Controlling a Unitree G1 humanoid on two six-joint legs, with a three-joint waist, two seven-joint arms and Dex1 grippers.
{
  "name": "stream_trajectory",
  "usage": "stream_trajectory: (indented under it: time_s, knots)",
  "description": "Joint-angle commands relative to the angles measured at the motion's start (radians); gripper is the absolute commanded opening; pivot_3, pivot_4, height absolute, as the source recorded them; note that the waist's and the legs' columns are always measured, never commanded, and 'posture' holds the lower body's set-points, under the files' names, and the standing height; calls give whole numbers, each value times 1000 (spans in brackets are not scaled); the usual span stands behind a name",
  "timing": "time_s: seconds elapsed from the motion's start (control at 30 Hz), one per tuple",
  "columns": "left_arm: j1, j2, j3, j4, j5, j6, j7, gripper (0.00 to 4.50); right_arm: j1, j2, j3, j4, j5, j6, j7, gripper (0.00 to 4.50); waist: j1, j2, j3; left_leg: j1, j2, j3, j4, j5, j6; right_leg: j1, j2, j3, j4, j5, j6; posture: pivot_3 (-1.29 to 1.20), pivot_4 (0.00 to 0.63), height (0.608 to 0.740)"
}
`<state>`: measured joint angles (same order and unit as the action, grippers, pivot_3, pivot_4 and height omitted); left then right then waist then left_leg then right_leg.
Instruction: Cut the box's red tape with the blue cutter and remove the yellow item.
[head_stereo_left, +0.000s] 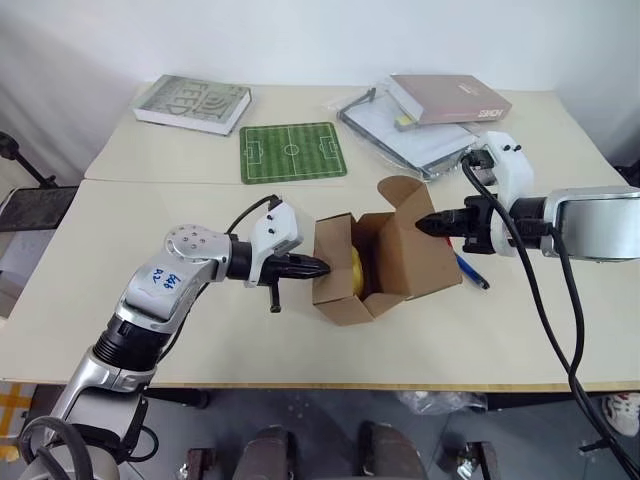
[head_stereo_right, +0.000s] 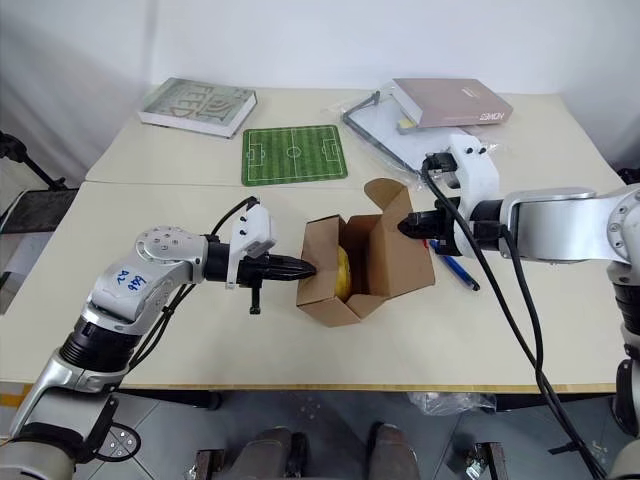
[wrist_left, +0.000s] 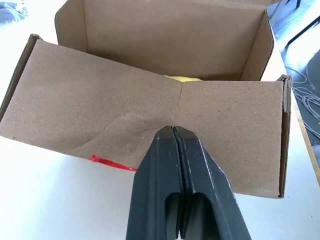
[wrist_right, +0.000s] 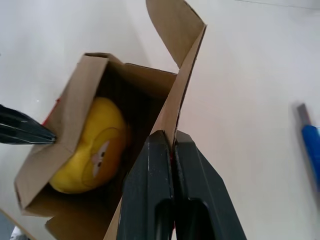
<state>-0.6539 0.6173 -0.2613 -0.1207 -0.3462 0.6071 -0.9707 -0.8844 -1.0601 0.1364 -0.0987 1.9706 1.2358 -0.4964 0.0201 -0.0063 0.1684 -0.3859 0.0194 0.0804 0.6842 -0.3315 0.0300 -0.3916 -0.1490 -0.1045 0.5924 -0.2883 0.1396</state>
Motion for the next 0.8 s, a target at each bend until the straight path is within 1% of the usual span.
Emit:
stream_trajectory:
  time_s: [0.03,0.27,0.33,0.4,0.5,0.57,0.7,0.8]
  knots:
    - [72,21,-100,42,87,55,9,0,38,1,48,-9,2,24,-8,30,-1,1,-3,0,0,0,0,0,0,0,0,0,0,0,0,0,150,740]
    - [89,59,-108,31,119,59,6,0,89,-1,80,-9,-14,40,-16,30,-16,3,-16,1,1,0,-1,0,0,0,1,0,0,0,-2,0,150,740]
    - [101,79,-109,20,125,61,0,0,82,-2,83,-9,-21,44,-11,30,-18,7,-16,1,1,0,-1,0,0,0,0,0,0,-1,-2,0,150,740]
    - [112,86,-101,11,131,72,-3,0,64,-1,80,-10,-13,41,-3,30,-18,14,-13,0,0,1,-1,-1,0,-1,-1,0,0,0,-2,0,150,740]
    - [129,82,-92,11,143,71,3,0,51,2,79,-9,-18,43,16,30,-2,12,-6,-8,-1,-1,1,-1,1,-7,-1,-1,0,0,-1,0,150,740]
    - [133,78,-89,13,147,68,6,0,49,4,83,-8,-24,43,21,30,4,13,-6,-8,-1,-1,1,-1,1,-7,-1,-1,0,0,-1,0,150,740]
    - [110,37,-91,38,154,55,21,0,64,27,89,-11,-86,55,57,30,7,13,-6,-9,-2,1,1,-2,3,-7,-2,-3,-2,0,0,0,150,740]
    - [91,14,-88,56,163,53,22,0,98,69,69,-68,-253,36,156,30,10,13,-6,-9,-3,1,1,-2,3,-6,-2,-3,-2,1,1,0,150,740]
